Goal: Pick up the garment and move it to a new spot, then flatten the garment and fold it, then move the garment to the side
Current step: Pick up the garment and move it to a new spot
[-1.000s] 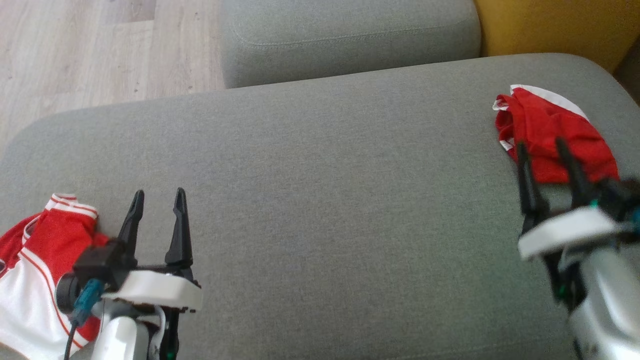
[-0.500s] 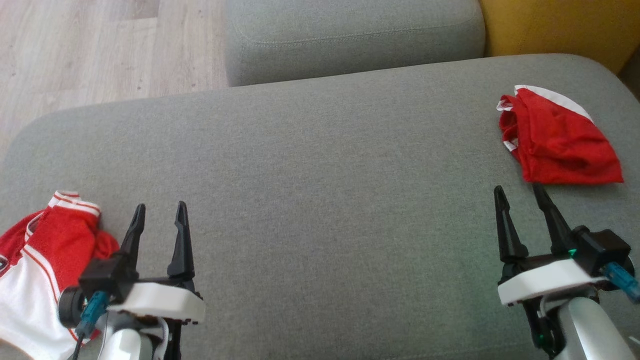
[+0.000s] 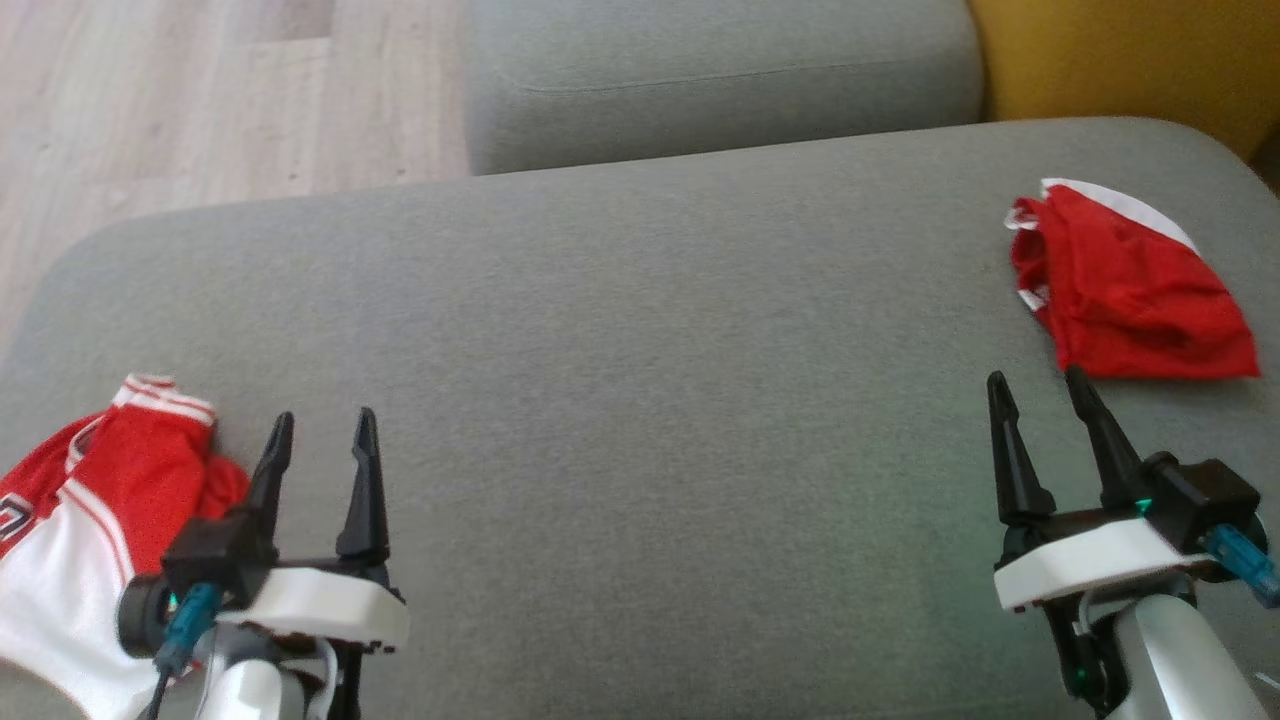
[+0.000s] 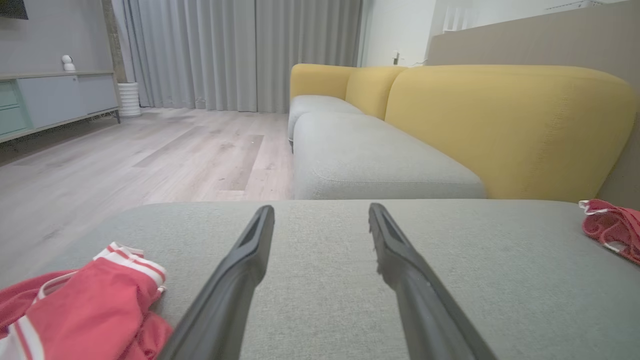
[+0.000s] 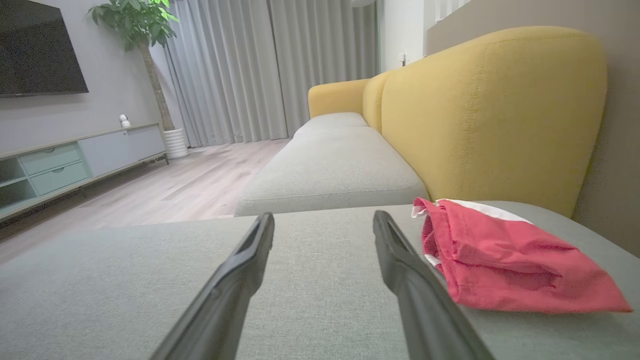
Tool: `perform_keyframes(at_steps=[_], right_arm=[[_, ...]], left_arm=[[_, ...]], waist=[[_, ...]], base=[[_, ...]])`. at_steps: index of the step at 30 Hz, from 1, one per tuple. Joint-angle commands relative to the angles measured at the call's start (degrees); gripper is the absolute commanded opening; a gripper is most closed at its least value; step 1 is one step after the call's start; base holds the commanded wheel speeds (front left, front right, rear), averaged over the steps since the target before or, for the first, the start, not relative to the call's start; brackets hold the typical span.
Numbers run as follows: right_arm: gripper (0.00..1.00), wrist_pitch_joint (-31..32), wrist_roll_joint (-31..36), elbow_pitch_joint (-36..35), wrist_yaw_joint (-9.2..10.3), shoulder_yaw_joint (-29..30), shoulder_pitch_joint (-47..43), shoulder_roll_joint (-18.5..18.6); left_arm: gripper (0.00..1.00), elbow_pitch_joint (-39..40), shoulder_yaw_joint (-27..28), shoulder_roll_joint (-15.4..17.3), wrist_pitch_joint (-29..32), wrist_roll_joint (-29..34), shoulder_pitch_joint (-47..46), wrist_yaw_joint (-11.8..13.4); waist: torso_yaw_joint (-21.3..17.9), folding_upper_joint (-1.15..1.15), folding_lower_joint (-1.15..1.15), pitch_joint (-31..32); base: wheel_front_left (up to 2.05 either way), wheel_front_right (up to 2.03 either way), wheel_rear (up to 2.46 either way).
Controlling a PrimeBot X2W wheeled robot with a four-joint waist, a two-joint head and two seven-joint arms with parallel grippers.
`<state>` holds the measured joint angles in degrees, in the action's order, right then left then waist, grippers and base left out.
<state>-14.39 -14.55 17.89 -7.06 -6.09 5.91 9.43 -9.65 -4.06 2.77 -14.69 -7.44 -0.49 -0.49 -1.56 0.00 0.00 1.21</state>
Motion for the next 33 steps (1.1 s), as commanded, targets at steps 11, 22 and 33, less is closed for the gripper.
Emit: perform_keyframes(at_steps=[11, 22, 33], right_arm=[[1.00, -0.61, -0.73, -0.84, -0.43, -2.75, 1.47, -1.51], [1.00, -0.61, -1.64, 0.37, -0.43, -5.53, 2.42, -3.13], [1.00, -0.61, -1.93, 1.00, -0.43, -6.54, 3.00, -3.16]], left_arm=[[1.00, 0.77, 5.39, 1.24, -0.30, 1.76, -3.65, 0.87], [1.00, -0.17, 6.64, 1.87, -0.30, 1.75, -2.97, 1.55], [1.00, -1.20, 6.74, 1.76, -0.30, 0.73, -2.94, 1.50]], waist=[[11.96, 0.00, 0.00, 0.82], [23.45, 0.00, 0.00, 0.60], [26.52, 0.00, 0.00, 0.50]], base=[[0.00, 0.00, 0.00], [0.00, 0.00, 0.00], [0.00, 0.00, 0.00]])
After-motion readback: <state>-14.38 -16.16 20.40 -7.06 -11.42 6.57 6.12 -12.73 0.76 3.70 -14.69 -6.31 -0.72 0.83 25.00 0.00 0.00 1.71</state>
